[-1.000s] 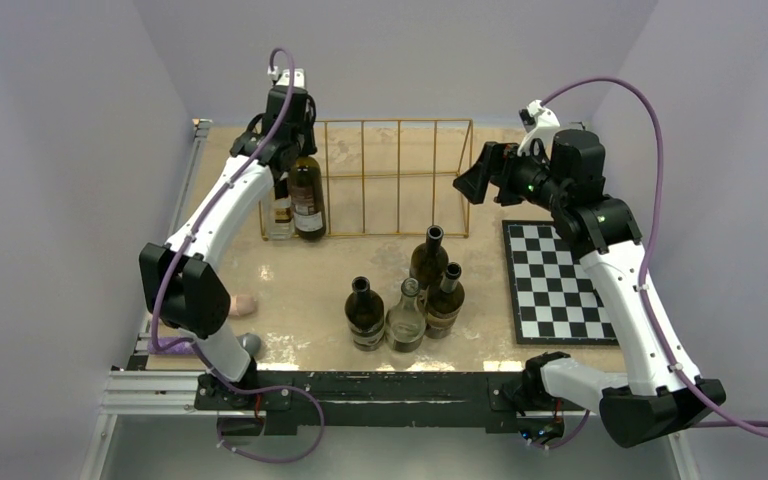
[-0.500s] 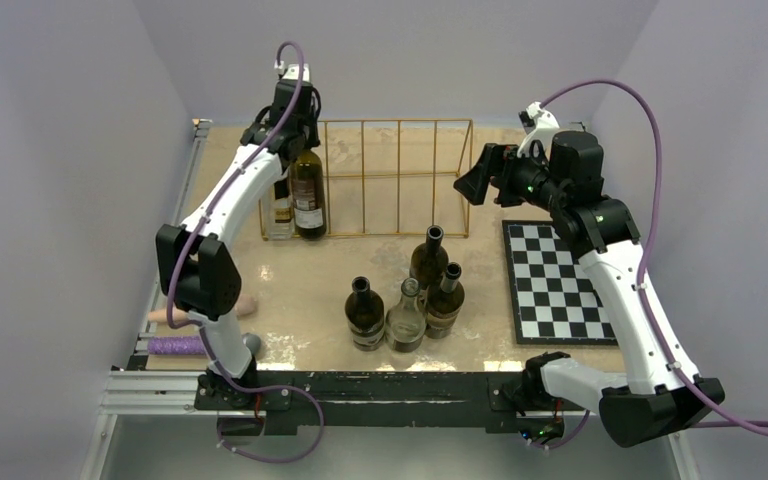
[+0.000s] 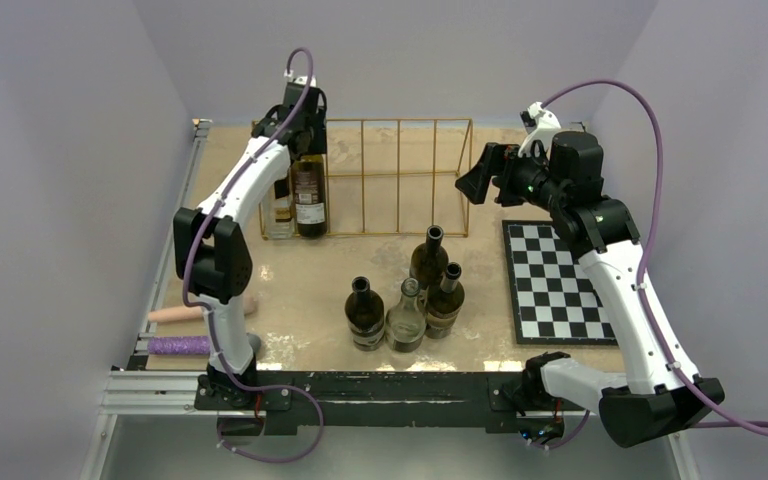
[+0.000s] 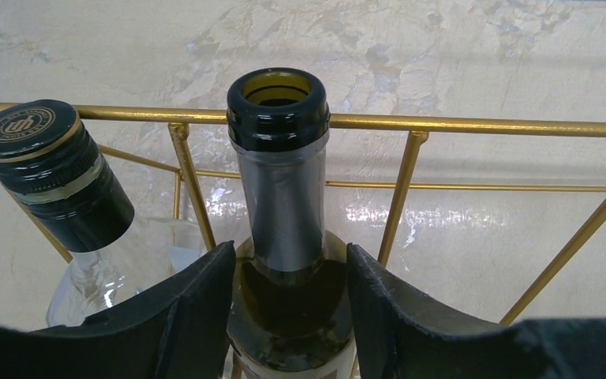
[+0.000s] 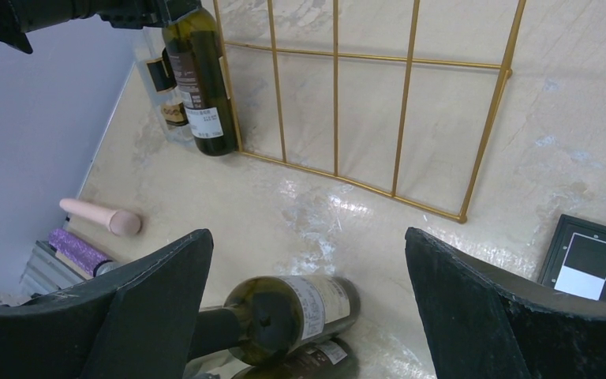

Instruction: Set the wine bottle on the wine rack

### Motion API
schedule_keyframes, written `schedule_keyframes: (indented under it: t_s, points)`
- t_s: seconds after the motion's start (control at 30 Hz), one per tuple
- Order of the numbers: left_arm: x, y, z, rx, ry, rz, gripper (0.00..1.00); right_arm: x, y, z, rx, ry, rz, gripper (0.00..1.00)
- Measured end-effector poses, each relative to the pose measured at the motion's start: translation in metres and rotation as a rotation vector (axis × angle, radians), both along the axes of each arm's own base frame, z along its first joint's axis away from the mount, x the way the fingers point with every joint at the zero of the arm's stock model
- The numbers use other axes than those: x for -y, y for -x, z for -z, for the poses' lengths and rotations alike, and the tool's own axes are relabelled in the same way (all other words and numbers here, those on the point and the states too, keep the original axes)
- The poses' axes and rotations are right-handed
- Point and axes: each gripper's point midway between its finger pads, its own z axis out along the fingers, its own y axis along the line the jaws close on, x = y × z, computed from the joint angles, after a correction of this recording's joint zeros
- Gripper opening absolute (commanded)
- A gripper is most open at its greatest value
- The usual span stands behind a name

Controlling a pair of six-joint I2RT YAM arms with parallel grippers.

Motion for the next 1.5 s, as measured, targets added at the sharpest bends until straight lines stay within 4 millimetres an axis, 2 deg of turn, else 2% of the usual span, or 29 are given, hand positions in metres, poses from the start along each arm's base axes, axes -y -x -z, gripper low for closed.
schedule_keyframes:
  t_s: [0.1, 0.27, 0.37, 0.5, 0.6, 0.77, 0.9, 1.0, 1.2, 1.43, 1.5]
  points:
    - [0.000, 0.001, -0.001, -0.003, 0.006, 0.005, 0.67, 0.000, 0.000, 0.000, 0.000, 0.000, 0.002, 0.97]
    - [0.001, 0.008, -0.014, 0.004, 0.021, 0.023, 0.85, 0.000, 0.000, 0.000, 0.000, 0.000, 0.002, 0.98]
    - [0.003, 0.018, -0.043, 0.049, 0.039, 0.067, 0.93, 0.000, 0.000, -0.002, 0.004, -0.001, 0.002, 0.99]
    - [0.015, 0.040, -0.093, 0.132, 0.086, 0.193, 0.95, -0.001, -0.001, -0.013, 0.027, -0.009, -0.005, 0.99]
    - [0.034, 0.074, -0.123, 0.181, 0.143, 0.374, 0.96, -0.005, -0.002, -0.024, 0.046, -0.022, -0.024, 0.99]
    - [0.081, 0.164, -0.155, 0.227, 0.294, 0.818, 0.97, -0.013, -0.003, -0.030, 0.046, -0.043, -0.073, 0.99]
    - [0.108, 0.227, -0.174, 0.255, 0.427, 1.100, 0.97, -0.017, -0.004, -0.026, 0.028, -0.051, -0.098, 0.98]
    - [0.119, 0.263, -0.176, 0.242, 0.506, 1.239, 0.97, -0.020, -0.004, -0.024, 0.015, -0.064, -0.106, 0.98]
    - [0.135, 0.307, -0.164, 0.202, 0.535, 1.374, 0.96, -0.027, -0.004, -0.029, 0.015, -0.097, -0.137, 0.98]
    - [0.144, 0.346, -0.139, 0.143, 0.548, 1.441, 0.96, -0.030, -0.007, -0.035, 0.016, -0.114, -0.140, 0.98]
    - [0.145, 0.353, -0.137, 0.142, 0.542, 1.452, 0.96, -0.030, -0.007, -0.035, 0.013, -0.118, -0.139, 0.98]
